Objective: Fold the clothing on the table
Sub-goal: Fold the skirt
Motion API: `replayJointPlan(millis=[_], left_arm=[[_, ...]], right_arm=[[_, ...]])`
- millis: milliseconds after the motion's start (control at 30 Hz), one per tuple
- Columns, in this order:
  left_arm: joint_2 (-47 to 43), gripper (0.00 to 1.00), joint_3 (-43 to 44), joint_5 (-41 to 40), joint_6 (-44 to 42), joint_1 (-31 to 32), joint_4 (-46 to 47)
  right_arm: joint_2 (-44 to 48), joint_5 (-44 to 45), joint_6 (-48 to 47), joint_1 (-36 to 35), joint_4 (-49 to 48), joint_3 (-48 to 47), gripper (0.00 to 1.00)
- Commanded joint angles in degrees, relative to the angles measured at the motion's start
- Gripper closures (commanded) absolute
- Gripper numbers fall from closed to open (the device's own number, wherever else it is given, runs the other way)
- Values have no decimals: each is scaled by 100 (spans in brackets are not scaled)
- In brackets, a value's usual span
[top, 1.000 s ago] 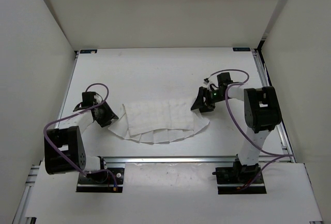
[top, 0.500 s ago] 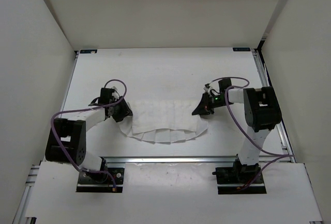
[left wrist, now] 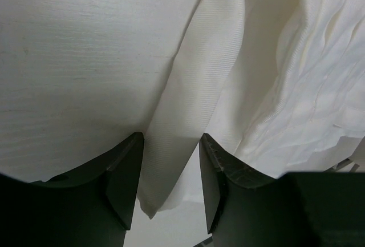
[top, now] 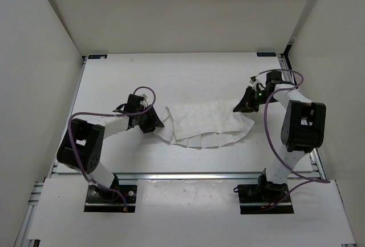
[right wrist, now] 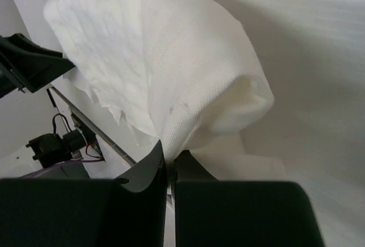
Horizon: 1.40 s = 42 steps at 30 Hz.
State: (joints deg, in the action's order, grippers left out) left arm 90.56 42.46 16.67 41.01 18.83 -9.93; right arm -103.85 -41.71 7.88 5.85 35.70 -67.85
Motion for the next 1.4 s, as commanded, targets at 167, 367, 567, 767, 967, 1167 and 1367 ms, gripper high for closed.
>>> replayJointPlan(millis=[167,367,567,767,967,1167,1367], left_arm=[[462,49,280,-50,126,331,334],[892,86,649,-49,170,595,404],[1007,97,808,56,249,578,457],[832,97,677,47,232,543,396],[612,97,439,74,241,420,396],[375,97,307,170,258,271,378],[181,97,307,258,293,244,299]], right_arm=[[497,-469,170,-1216,262,-1089,100],[305,-855,539,-1955,86,-1818,100],[-372,-1137,732,-2754,-195,-2328,100],[-1154,-1321,891,-3362,-467,-2671,100],[-1892,-1251,794,-3810,-301,-3190,100],[-2384,-990,1005,-3889,-415,-3647,100],[-2745,-837,1216,-3784,-598,-3876,82]])
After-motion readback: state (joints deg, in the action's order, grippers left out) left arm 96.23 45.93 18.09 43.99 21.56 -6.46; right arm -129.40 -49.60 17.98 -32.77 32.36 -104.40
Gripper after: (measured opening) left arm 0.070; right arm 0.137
